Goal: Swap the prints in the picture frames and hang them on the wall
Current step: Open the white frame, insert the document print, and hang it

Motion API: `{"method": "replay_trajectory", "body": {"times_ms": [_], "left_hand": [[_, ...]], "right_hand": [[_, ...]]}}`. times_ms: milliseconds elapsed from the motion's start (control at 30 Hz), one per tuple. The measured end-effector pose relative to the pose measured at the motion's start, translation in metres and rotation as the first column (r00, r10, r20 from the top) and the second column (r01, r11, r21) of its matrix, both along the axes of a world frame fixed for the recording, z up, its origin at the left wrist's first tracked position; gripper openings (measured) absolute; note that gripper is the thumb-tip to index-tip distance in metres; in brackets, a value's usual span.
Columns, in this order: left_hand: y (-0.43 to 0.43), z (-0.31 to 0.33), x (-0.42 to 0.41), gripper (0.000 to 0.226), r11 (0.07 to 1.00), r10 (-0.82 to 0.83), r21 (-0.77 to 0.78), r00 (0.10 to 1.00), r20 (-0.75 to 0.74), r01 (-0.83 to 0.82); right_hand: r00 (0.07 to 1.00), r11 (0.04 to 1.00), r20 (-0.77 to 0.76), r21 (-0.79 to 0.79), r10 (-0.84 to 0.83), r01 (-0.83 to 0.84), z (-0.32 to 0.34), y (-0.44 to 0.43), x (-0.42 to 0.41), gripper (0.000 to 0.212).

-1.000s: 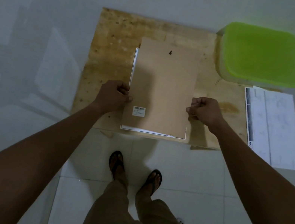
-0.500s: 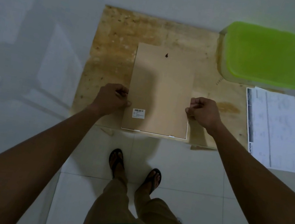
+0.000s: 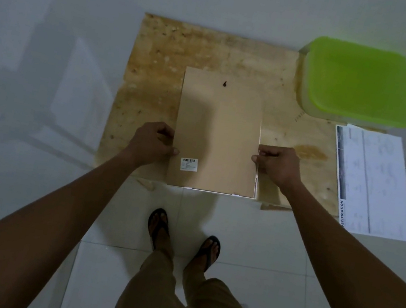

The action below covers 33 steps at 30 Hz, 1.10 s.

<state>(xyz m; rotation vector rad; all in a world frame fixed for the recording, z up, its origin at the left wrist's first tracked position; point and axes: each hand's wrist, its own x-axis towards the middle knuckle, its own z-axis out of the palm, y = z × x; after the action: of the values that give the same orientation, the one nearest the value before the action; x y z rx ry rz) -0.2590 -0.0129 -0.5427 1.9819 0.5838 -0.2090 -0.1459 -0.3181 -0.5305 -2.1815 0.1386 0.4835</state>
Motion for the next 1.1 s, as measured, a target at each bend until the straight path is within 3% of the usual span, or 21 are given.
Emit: {"method": "replay_trajectory", "body": {"times_ms": [200, 567, 933, 1100], "left_hand": [[0.001, 0.001, -0.001, 0.037, 1.000, -0.024, -0.017, 1.000, 0.007, 0.024], [-0.001, -0.001, -0.003, 0.037, 0.999, -0.031, 0.027, 0.999, 0.009, 0.031], [0.005, 0.002, -0.003, 0.036, 0.998, -0.029, -0.057, 0.998, -0.055, 0.026], [-0.001, 0.007, 0.000, 0.035, 0.999, -0.025, 0.025, 0.999, -0.040, 0.026]], "right_hand": [[1.000, 1.000, -0.012, -0.027, -0.008, 0.007, -0.004, -0.001, 0.000, 0.042], [0.998, 0.998, -0.026, 0.031, -0.052, 0.053, -0.010, -0.004, -0.008, 0.033], [0.995, 0.997, -0.062, -0.008, -0.073, 0.072, -0.016, -0.004, -0.002, 0.031], [0.995, 0.998, -0.077, -0.022, -0.061, 0.060, -0.015, -0.004, 0.000, 0.027]]}}
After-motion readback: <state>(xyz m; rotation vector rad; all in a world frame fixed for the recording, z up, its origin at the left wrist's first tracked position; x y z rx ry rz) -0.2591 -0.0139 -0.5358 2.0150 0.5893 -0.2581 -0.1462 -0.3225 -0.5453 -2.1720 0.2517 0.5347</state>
